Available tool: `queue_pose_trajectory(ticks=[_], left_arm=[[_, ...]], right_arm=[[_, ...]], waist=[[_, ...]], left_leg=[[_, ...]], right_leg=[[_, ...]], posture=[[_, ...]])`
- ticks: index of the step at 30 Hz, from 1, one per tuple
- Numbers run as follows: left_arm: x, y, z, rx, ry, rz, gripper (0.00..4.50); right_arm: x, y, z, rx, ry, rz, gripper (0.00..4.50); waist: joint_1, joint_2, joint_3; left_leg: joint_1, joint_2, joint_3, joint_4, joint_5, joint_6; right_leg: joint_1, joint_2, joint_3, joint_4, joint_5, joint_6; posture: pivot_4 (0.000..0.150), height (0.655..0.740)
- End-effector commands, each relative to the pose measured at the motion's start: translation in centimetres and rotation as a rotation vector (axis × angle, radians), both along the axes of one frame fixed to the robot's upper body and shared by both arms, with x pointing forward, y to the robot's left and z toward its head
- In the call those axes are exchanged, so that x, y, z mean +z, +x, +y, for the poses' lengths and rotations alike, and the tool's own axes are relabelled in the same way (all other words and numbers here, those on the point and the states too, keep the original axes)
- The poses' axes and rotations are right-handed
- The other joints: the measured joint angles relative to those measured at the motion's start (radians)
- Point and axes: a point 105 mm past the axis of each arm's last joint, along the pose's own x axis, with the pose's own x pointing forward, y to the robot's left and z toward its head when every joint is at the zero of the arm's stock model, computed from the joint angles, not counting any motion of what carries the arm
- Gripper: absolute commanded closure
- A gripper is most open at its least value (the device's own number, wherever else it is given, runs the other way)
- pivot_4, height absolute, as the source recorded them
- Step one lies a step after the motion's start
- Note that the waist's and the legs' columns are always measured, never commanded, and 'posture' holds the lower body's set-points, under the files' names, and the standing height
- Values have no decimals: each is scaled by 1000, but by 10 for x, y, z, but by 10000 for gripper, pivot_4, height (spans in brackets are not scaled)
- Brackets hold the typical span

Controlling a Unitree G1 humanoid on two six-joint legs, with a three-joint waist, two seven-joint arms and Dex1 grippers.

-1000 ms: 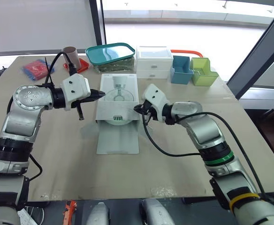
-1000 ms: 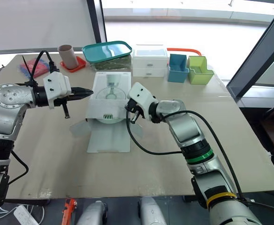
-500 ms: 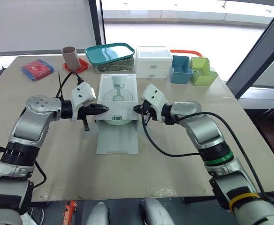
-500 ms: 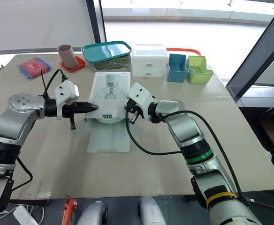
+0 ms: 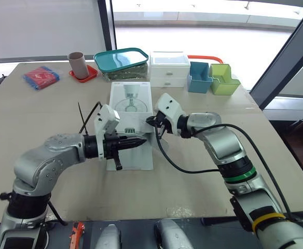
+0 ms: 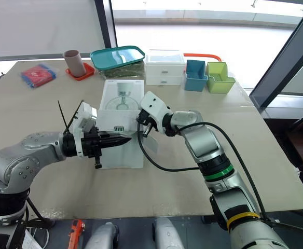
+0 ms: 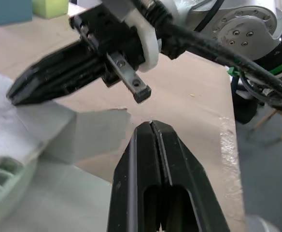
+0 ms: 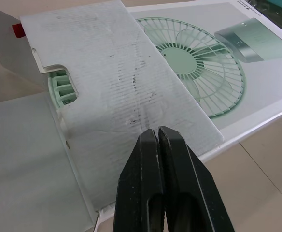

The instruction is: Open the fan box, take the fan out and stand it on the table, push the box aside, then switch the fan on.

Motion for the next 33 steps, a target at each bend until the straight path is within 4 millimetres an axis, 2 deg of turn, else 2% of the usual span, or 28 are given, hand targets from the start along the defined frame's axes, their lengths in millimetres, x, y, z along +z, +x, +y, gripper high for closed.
queue_pose_trajectory(ticks=[1, 2, 4, 9, 10, 12, 15, 19, 22, 27, 33], left_arm=[[0, -19, 3, 21, -74, 72, 39479], [-5, -19, 6, 60, -90, 109, 37891], [-11, -17, 11, 118, -135, 179, 28959], [-32, -12, 19, 236, -221, 352, 13664], [-36, -10, 21, 261, -243, 395, 8326], [-42, -9, 24, 288, -251, 436, 3519], [-50, -8, 28, 320, -240, 477, 3519], [-50, 2, 29, 350, -375, 545, 3519], [-59, 11, 30, 395, -422, 593, 3519], [-59, 15, 28, 413, -530, 624, 3519], [-60, 16, 27, 422, -546, 648, 3519]], right_arm=[[6, 1, 4, 16, -2, -21, 45000], [7, 1, 4, 20, -3, -21, 45000], [8, 1, 5, 27, -5, -21, 45000], [7, 2, 6, 39, -16, -23, 45000], [7, 1, 7, 42, -15, -22, 45000], [7, 1, 7, 45, -14, -21, 45000], [7, 2, 7, 43, -15, -22, 45000], [5, 1, 7, 45, -18, -22, 45000], [5, 1, 6, 41, -22, -23, 45000], [4, 1, 2, 31, -32, -25, 45000], [4, 0, 2, 34, -34, -25, 45000]], waist=[[0, 0, 0], [0, 0, 0], [2, 0, 0], [3, -1, 0], [3, -1, 0], [3, -1, 0], [3, -1, 0], [3, -1, 0], [3, -1, -1], [3, -1, -1], [3, -1, -1]], left_leg=[[0, 0, 0, 0, 0, 0], [0, 0, 0, 0, 0, 0], [0, 0, 0, 0, 0, 0], [1, -1, 0, 0, 2, -3], [1, -1, 0, 0, 2, -3], [1, -1, 0, 0, 2, -4], [1, -1, 0, 0, 2, -4], [1, -1, 0, 0, 3, -5], [1, -1, 0, 0, 3, -5], [1, -1, 0, -1, 3, -5], [1, -1, 0, -1, 3, -5]], right_leg=[[0, 0, 0, 0, 0, 0], [0, 0, 0, 0, 0, 0], [0, 0, 0, 0, 0, 0], [1, -1, 1, 0, 1, 0], [1, -1, 1, 0, 1, 0], [1, 0, 1, 0, 1, 0], [1, 0, 1, 0, 1, 0], [1, -1, 1, 0, 1, 0], [1, -1, 1, 0, 1, 0], [1, 0, 1, 0, 1, 0], [1, 0, 1, -1, 1, 0]], posture=[[1500, 7400], [1500, 7400], [1500, 7400], [1500, 7400], [1500, 7400], [1500, 7400], [1500, 7400], [1500, 7400], [1500, 7400], [1500, 7400], [1500, 7400]])
